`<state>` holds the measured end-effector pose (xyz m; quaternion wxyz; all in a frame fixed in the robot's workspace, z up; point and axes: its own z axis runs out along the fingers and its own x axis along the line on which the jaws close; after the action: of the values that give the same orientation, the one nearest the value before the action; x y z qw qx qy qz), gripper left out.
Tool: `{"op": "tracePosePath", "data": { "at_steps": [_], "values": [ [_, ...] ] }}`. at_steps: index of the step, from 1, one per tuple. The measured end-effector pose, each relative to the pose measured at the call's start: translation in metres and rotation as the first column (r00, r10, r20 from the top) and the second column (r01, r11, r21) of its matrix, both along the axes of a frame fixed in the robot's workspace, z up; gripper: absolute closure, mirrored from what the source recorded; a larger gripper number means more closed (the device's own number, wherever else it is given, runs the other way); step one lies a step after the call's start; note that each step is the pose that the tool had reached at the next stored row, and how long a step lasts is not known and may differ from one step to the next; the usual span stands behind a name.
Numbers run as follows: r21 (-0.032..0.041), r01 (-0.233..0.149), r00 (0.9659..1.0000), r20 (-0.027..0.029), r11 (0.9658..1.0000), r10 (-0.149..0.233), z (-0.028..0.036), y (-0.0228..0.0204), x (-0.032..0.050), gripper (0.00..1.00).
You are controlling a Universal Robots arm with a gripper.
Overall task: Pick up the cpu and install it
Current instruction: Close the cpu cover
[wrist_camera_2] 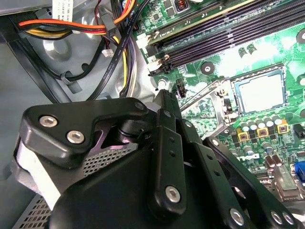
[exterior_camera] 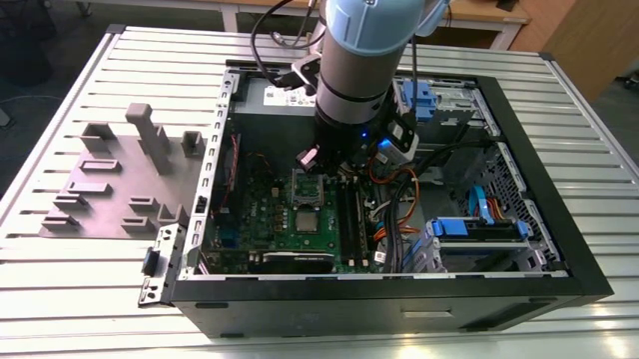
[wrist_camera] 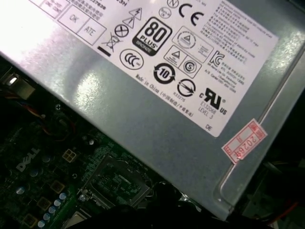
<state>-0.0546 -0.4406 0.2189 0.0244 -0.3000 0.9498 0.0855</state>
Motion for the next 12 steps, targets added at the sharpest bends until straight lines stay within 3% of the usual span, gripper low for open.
{"op": "tracePosePath", "data": {
  "at_steps": [12],
  "values": [
    [-0.0001, -0.001, 1.0, 0.0001, 1.0, 0.001, 0.0062, 0.0, -0.0018, 0.89]
  ]
}}
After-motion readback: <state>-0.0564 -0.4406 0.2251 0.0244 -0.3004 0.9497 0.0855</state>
